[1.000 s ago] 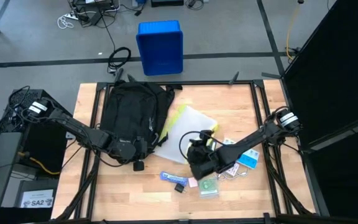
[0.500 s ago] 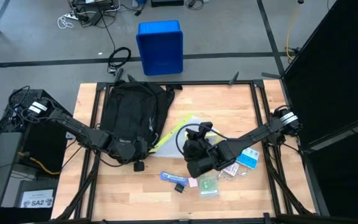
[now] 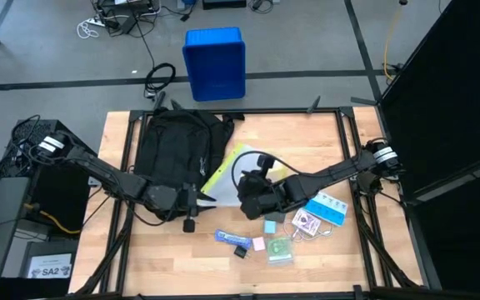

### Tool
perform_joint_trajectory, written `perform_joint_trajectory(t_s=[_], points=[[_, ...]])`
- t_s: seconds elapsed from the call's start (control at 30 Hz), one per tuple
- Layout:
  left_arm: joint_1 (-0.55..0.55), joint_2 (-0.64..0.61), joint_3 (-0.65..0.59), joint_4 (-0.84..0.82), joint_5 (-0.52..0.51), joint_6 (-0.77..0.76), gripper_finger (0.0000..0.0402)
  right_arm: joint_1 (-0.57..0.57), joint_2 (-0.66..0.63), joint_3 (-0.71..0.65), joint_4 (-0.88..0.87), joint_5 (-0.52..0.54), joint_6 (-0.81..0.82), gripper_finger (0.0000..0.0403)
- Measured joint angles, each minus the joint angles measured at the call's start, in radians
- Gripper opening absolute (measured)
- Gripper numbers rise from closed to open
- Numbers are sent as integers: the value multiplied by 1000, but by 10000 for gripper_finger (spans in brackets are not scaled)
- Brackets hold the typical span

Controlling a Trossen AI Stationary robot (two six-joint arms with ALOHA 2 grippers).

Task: Unpack backpack
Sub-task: Open the zip lock bag

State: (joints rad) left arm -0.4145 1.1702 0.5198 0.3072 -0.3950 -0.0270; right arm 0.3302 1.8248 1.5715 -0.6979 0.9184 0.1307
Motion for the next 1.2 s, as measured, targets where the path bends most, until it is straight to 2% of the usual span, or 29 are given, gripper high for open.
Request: perform_joint_trajectory(t_s=[0.2,0.3,0.43,0.63,0.87,1.0,1.1,1.2], points=[[-8,97,0,141,-1,117,89,-3,0,0,96,-40,-64,0],[-19,143,25,178,-17,168,116,-18,0,0,110,-64,-72,0],[-35,165,84,182,-115,179,154,-41,0,0,110,-87,-72,0],[-82,190,118,160,-147,287,211,-66,1,0,117,-139,-71,0],[-97,350,209,143,-353,353,296,-78,1,-1,144,-182,-71,0],[-90,453,301,142,-374,402,333,-78,1,-1,152,-190,-72,0],[-90,521,371,131,-446,448,341,-78,1,-1,152,-191,-72,0],[-91,560,426,73,-576,471,321,-77,1,-1,151,-211,-72,0]])
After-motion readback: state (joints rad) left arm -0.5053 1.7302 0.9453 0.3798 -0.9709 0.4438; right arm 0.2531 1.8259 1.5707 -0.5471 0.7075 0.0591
